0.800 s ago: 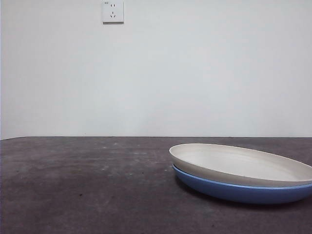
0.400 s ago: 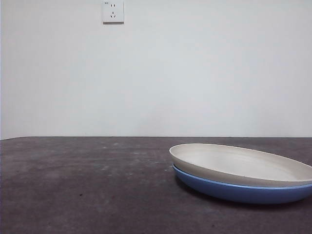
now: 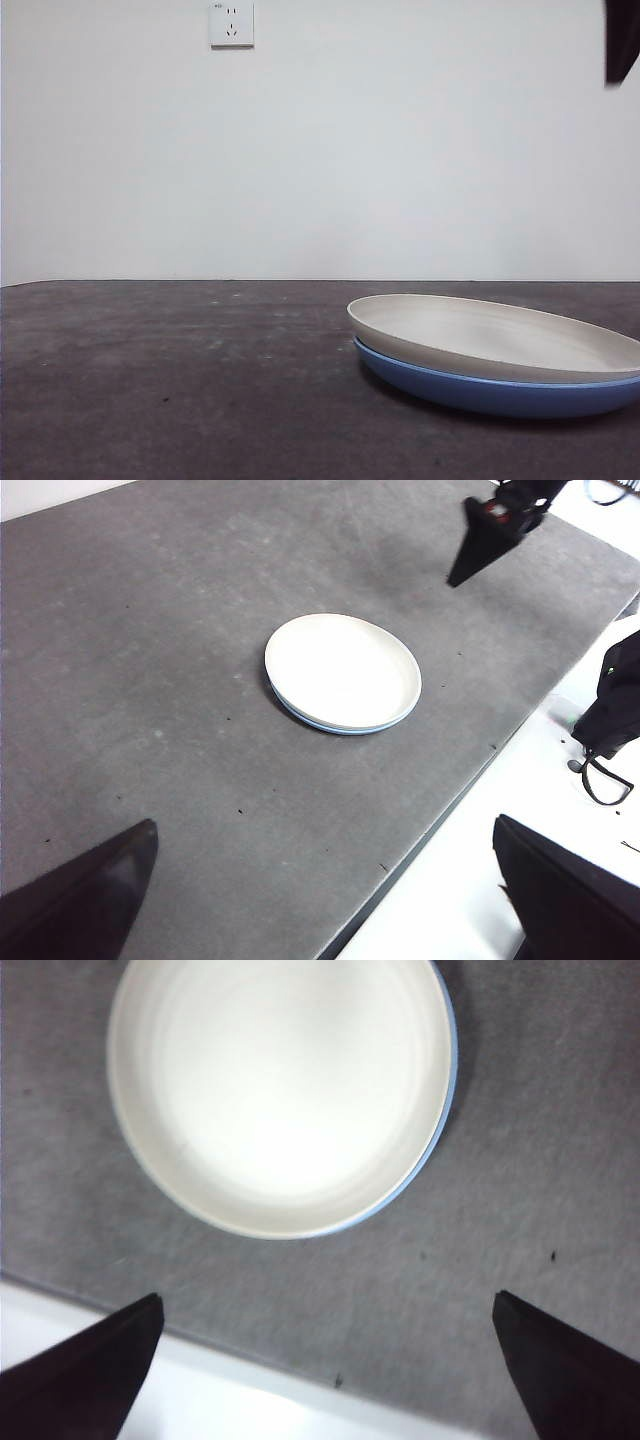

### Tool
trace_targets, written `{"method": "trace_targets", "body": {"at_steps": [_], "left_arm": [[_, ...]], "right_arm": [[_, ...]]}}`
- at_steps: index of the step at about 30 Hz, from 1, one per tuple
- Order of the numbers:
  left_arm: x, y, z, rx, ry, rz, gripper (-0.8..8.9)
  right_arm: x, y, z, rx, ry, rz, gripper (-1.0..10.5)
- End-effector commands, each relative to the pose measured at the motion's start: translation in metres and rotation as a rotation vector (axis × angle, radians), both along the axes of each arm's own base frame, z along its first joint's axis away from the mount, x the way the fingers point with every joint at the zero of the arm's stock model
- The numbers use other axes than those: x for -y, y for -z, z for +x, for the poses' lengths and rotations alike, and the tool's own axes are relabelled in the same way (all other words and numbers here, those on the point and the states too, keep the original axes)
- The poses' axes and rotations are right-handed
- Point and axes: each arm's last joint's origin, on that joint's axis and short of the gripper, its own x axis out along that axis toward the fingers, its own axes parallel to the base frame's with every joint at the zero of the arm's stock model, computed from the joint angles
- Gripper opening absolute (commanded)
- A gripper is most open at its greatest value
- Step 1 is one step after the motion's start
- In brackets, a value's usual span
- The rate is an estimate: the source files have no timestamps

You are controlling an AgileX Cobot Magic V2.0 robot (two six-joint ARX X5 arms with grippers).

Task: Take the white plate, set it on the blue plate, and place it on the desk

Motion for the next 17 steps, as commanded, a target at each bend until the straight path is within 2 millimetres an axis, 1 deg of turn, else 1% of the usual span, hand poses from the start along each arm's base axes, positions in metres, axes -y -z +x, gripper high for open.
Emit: {"method": "trace_targets", "body": {"at_steps": [1,5,12,17], "left_arm": [[-0.001,-0.004,-0.001,0.034,0.016,-0.003,6.88],[-0.001,-0.004,-0.001,0.037,0.018,0.000,6.88],[-0.001,-0.004,-0.001,0.042,0.021,0.003,6.88],[-0.001,-0.004,-0.001,0.047,0.025,0.006,6.88]], "right_arm": [[0.000,0.007,0.019,0.003,-0.021,-0.008,5.7],[0.002,0.025,0.043,-0.029,-0.020,0.023,5.7],[0.007,0.066,0.083,-0.117,-0.006,0.048,5.7],[0.009,0.095,0.102,-0.189,0.003,0.041,5.7]]}}
